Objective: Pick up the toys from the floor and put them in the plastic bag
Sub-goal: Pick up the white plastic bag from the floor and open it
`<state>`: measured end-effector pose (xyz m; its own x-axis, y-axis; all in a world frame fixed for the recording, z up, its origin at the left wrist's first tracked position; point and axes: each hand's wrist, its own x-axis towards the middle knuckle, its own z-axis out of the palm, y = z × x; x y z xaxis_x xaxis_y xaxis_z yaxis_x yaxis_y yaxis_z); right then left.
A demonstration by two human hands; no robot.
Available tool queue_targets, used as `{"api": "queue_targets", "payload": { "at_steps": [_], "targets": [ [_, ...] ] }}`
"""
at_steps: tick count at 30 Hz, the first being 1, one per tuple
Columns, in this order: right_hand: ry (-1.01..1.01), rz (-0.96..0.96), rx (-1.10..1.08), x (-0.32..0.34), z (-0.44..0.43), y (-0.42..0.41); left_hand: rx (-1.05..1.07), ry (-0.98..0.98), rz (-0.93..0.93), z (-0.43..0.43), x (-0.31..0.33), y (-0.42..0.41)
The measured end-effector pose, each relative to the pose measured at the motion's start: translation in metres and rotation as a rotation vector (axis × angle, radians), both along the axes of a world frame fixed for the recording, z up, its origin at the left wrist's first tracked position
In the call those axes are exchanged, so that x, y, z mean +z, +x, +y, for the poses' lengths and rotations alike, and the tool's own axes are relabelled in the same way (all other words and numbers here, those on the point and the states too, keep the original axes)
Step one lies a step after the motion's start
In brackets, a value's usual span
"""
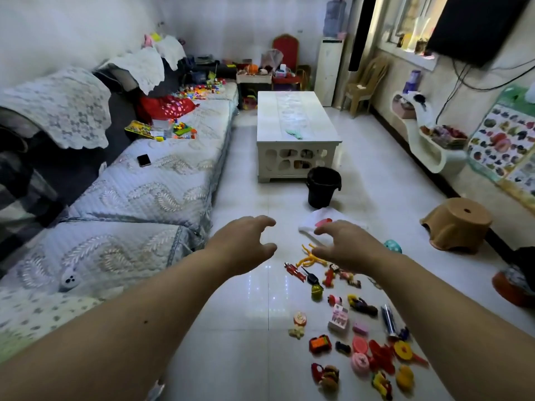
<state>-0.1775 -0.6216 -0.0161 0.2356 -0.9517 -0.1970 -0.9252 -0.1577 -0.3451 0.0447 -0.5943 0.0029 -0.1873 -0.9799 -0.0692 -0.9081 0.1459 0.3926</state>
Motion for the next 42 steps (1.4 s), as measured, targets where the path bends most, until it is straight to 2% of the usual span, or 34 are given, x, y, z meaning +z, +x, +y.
{"api": "queue_targets", "payload": {
  "at_steps": [8,15,23,33,38,42],
  "targets": [
    [-0.006,-0.007,-0.052,-0.019,-0.146,0.029,-0.055,-0.010,0.003,-0.160,-0.015,0.034],
    [0.029,-0.044,-0.214,-0.026,-0.280,0.069,-0.191,0.005,-0.069,-0.326,-0.022,0.078],
    [0.081,-0.050,-0.330,-0.038,-0.391,0.073,-0.332,0.040,-0.061,-0.466,-0.036,0.078],
    [0.140,-0.098,-0.459,-0.064,-0.579,0.020,-0.422,0.091,-0.101,-0.685,-0.053,0.018],
    [0.144,-0.085,-0.527,-0.050,-0.652,-0.017,-0.523,0.076,-0.087,-0.772,-0.042,-0.035],
    [0.137,-0.072,-0.611,-0.043,-0.688,-0.050,-0.682,0.060,-0.073,-0.830,-0.040,-0.088]
  ]
}}
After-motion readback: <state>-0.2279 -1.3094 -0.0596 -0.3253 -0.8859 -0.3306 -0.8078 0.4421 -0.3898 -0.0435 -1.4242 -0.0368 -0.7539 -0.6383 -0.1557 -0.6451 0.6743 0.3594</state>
